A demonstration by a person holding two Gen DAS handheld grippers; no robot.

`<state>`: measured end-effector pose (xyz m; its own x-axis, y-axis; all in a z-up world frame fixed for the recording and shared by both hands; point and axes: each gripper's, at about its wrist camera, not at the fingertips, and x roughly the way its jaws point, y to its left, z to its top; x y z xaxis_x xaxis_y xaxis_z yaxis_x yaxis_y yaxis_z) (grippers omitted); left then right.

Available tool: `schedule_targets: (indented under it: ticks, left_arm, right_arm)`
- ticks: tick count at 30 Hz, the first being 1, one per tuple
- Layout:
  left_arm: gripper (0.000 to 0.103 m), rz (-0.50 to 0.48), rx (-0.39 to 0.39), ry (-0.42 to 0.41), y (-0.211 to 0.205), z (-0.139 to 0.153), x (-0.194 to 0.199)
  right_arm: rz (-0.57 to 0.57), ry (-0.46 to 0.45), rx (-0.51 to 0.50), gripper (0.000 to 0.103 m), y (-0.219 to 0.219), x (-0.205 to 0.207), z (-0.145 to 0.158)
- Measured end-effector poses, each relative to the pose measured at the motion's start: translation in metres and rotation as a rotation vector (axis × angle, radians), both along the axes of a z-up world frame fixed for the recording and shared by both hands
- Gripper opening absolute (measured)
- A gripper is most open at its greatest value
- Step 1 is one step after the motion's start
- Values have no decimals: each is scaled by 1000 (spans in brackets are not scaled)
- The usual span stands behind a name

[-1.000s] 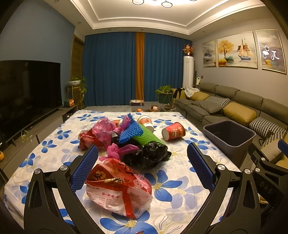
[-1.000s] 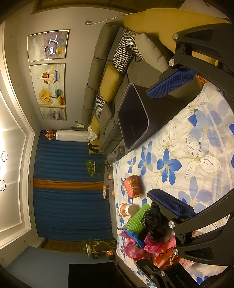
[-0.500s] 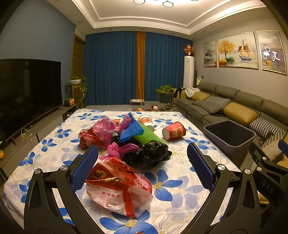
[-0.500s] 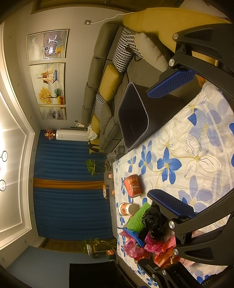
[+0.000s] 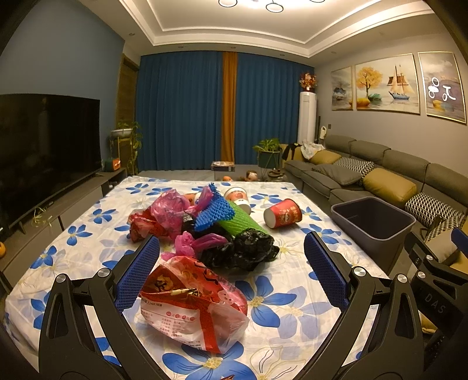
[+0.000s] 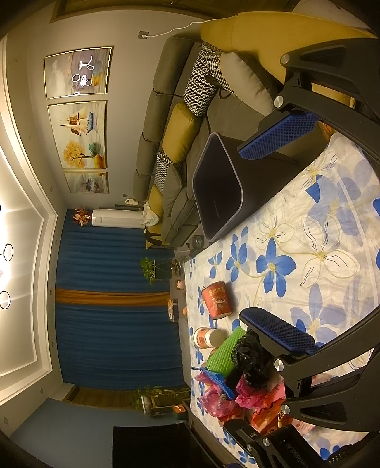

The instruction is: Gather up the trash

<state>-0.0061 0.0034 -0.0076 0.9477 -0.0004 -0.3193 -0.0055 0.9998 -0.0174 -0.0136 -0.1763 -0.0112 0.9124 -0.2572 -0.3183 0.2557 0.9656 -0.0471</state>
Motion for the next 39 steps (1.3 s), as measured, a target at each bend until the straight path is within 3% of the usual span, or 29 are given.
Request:
schedule_targets:
  ticks: [39]
  left_arm:
    - [97,1,2,-12,-2,-2,4]
  right_arm:
    - [14,-12,8,98,-1,2,-1]
